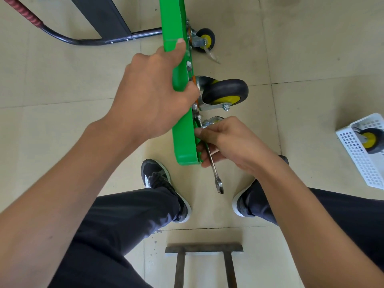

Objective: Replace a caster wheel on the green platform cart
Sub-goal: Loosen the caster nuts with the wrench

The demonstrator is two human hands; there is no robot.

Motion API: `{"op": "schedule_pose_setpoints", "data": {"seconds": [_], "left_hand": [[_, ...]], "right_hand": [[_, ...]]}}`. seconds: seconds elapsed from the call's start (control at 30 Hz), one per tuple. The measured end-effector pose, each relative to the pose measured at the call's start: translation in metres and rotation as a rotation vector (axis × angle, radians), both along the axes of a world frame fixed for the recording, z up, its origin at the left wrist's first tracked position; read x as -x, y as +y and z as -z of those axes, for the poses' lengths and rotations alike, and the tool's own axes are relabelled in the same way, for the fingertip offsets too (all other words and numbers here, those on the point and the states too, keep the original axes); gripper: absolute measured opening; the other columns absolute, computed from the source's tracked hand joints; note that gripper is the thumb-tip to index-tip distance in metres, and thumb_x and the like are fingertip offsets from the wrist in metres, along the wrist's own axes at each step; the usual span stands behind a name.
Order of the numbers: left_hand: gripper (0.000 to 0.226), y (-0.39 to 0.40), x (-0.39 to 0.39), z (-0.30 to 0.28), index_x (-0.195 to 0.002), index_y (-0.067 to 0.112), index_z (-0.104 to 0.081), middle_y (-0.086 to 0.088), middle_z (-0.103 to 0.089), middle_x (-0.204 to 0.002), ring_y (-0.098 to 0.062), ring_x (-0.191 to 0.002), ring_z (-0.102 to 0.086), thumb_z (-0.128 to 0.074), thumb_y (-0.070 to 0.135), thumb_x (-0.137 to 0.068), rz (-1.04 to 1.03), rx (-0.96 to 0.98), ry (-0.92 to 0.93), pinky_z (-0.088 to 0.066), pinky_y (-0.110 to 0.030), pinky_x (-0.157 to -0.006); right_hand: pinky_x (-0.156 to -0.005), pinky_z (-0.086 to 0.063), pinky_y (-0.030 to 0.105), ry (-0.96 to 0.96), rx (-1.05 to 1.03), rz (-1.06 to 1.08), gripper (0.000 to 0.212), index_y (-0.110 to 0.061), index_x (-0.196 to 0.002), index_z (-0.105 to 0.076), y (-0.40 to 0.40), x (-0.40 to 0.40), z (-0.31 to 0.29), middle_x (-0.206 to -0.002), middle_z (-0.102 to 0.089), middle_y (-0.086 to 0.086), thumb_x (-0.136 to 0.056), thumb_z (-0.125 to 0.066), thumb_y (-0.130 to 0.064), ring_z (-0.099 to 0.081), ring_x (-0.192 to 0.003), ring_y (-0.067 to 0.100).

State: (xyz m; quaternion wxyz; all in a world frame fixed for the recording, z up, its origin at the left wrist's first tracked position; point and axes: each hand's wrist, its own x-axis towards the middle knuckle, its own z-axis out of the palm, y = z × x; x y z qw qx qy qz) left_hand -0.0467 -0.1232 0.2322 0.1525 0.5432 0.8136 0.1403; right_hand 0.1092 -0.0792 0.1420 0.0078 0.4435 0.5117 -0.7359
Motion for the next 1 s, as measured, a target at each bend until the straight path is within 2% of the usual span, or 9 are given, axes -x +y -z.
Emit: {"op": "schedule_pose_setpoints", "data": {"seconds": [0.1, 0.2, 0.27, 0.37, 0.47, 0.57, 0.73, 0.9, 1.0], "left_hand": [[0.068, 0.000, 0.000, 0.000, -0.153, 0.019, -0.037, -0.009, -0.057, -0.142, -0.031, -0.107, -0.065, -0.049, 0.043, -0.090, -0.002, 0.001, 0.003, -0.048, -0.047, -0.102], [0.066, 0.000, 0.000, 0.000, -0.153, 0.019, -0.037, -0.010, -0.058, -0.142, -0.030, -0.106, -0.065, -0.051, 0.041, -0.092, -0.003, -0.006, 0.007, -0.049, -0.045, -0.101], [0.065, 0.000, 0.001, 0.001, -0.153, 0.019, -0.037, -0.009, -0.057, -0.143, -0.029, -0.106, -0.065, -0.052, 0.040, -0.093, -0.005, -0.009, 0.004, -0.049, -0.043, -0.100], [0.066, 0.000, 0.001, 0.001, -0.153, 0.019, -0.037, -0.009, -0.058, -0.142, -0.029, -0.107, -0.065, -0.051, 0.041, -0.092, 0.003, -0.018, 0.008, -0.049, -0.044, -0.101], [0.064, 0.001, 0.002, 0.001, -0.153, 0.019, -0.037, -0.008, -0.058, -0.142, -0.030, -0.108, -0.065, -0.053, 0.039, -0.094, 0.006, -0.018, 0.017, -0.048, -0.041, -0.100], [0.063, 0.001, 0.002, 0.002, -0.152, 0.020, -0.038, -0.009, -0.059, -0.141, -0.031, -0.108, -0.064, -0.053, 0.040, -0.094, 0.011, -0.024, 0.025, -0.047, -0.041, -0.100], [0.063, 0.001, 0.002, 0.002, -0.153, 0.021, -0.037, -0.008, -0.057, -0.142, -0.028, -0.108, -0.065, -0.054, 0.039, -0.095, 0.008, -0.028, 0.019, -0.048, -0.037, -0.097], [0.063, 0.001, 0.004, 0.004, -0.153, 0.021, -0.037, -0.006, -0.055, -0.145, -0.028, -0.113, -0.063, -0.053, 0.040, -0.095, 0.018, -0.035, 0.023, -0.047, -0.037, -0.098], [0.064, 0.001, 0.004, 0.004, -0.153, 0.021, -0.036, -0.007, -0.055, -0.145, -0.030, -0.117, -0.061, -0.053, 0.040, -0.094, 0.020, -0.036, 0.026, -0.046, -0.039, -0.100]], "right_hand": [[-0.060, -0.063, 0.040, -0.027, -0.060, -0.026, 0.036, 0.011, -0.100, -0.068, -0.003, 0.000, -0.002, -0.082, -0.069, 0.027, -0.102, -0.058, -0.023, -0.067, -0.059, 0.030], [-0.058, -0.063, 0.044, -0.031, -0.119, -0.015, 0.038, 0.012, -0.098, -0.069, -0.008, 0.001, -0.001, -0.084, -0.069, 0.031, -0.102, -0.058, -0.025, -0.068, -0.063, 0.041], [-0.055, -0.062, 0.042, -0.016, -0.122, 0.028, 0.038, 0.012, -0.099, -0.069, -0.012, 0.000, -0.001, -0.086, -0.068, 0.033, -0.101, -0.059, -0.025, -0.067, -0.066, 0.045], [-0.049, -0.058, 0.034, 0.033, -0.015, 0.146, 0.036, 0.012, -0.100, -0.070, -0.015, -0.003, 0.000, -0.085, -0.067, 0.029, -0.099, -0.063, -0.023, -0.062, -0.058, 0.031], [-0.050, -0.057, 0.033, 0.052, 0.099, 0.224, 0.035, 0.008, -0.102, -0.072, -0.016, -0.004, 0.001, -0.085, -0.067, 0.022, -0.095, -0.067, -0.026, -0.064, -0.061, 0.021], [-0.051, -0.058, 0.033, 0.037, 0.106, 0.239, 0.034, 0.005, -0.102, -0.074, -0.018, -0.003, 0.002, -0.093, -0.070, 0.029, -0.094, -0.069, -0.028, -0.067, -0.066, 0.022], [-0.052, -0.057, 0.032, 0.040, 0.130, 0.259, 0.034, 0.003, -0.103, -0.074, -0.021, -0.005, 0.005, -0.102, -0.069, 0.029, -0.092, -0.070, -0.029, -0.066, -0.069, 0.023], [-0.052, -0.057, 0.033, 0.024, 0.042, 0.218, 0.026, -0.004, -0.099, -0.077, -0.022, -0.007, 0.007, -0.096, -0.072, 0.025, -0.093, -0.070, -0.028, -0.067, -0.065, 0.021], [-0.050, -0.055, 0.030, 0.024, 0.023, 0.218, 0.028, -0.001, -0.097, -0.077, -0.021, -0.006, 0.006, -0.088, -0.073, 0.021, -0.093, -0.069, -0.028, -0.066, -0.059, 0.017]]}}
